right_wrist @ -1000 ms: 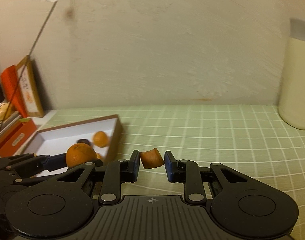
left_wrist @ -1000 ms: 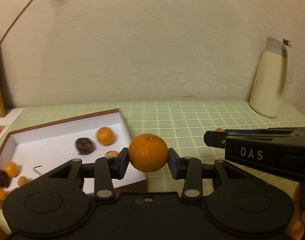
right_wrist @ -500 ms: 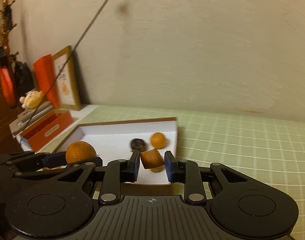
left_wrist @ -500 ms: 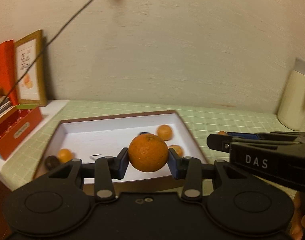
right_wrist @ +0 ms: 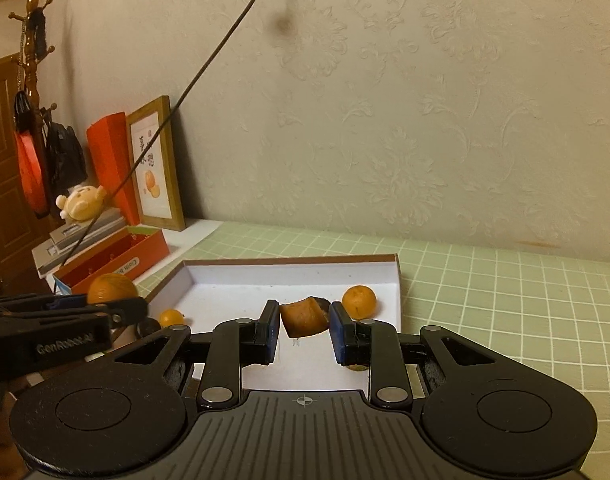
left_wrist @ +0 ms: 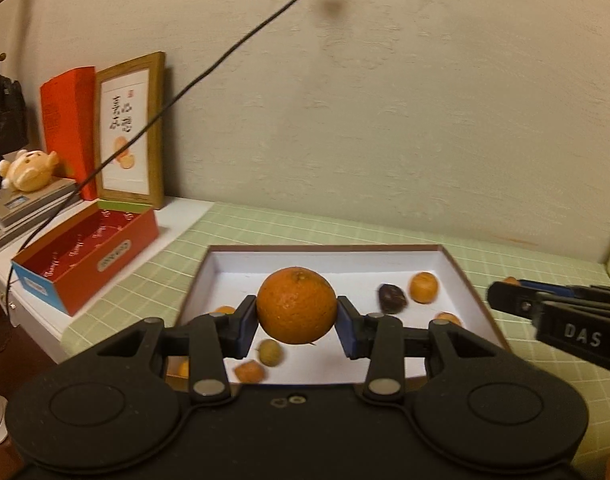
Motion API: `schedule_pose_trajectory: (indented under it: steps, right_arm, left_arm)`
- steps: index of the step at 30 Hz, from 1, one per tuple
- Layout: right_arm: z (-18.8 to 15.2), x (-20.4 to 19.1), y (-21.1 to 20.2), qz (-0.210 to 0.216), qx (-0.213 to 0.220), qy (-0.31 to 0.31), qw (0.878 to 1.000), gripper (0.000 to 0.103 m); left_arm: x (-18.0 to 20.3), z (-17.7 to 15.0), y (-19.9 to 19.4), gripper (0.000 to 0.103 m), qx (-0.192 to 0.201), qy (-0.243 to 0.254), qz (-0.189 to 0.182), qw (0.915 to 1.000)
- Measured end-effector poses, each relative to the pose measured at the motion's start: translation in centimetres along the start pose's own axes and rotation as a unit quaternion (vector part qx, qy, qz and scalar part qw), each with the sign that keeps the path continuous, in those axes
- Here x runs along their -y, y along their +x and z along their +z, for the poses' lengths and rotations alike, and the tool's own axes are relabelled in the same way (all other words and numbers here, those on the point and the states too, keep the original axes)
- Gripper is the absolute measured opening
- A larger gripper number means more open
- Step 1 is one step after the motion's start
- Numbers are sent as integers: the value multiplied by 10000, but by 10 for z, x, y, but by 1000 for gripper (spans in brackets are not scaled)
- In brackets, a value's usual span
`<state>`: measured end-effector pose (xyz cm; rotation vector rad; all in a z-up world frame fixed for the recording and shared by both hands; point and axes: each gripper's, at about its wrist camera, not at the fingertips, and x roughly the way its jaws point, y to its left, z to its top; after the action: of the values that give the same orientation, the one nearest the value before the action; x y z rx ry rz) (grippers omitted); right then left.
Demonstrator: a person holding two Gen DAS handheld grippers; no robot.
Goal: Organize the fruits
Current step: 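Carry the orange with the left tool while the right tool carries the orange piece over the box, then open the left tool to drop the orange while the right tool releases the piece into the box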
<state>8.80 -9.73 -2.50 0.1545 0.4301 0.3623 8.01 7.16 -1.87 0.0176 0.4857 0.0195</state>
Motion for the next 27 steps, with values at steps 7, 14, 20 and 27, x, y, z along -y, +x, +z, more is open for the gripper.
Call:
schedule_pose_trajectory:
  steps: [7,14,20,27]
  right_arm:
    - [7,6,18,-131,-9,85,9999,27]
    - [15,11,42,-268,-52,54,9996,27]
    - [18,15,69,-413,-181,13,9990,27]
    - [19,25,101,-665,-456,-56,9967,30]
  left_arm:
    - [-23,5,17,32,-55,-157,185,9997]
    - [-34,12,38,32,-100,-200,223,9995]
    - [-41,15,62,32,-224,-250,248,9991]
    - [-41,14,90,36,-509,-234,283,9980]
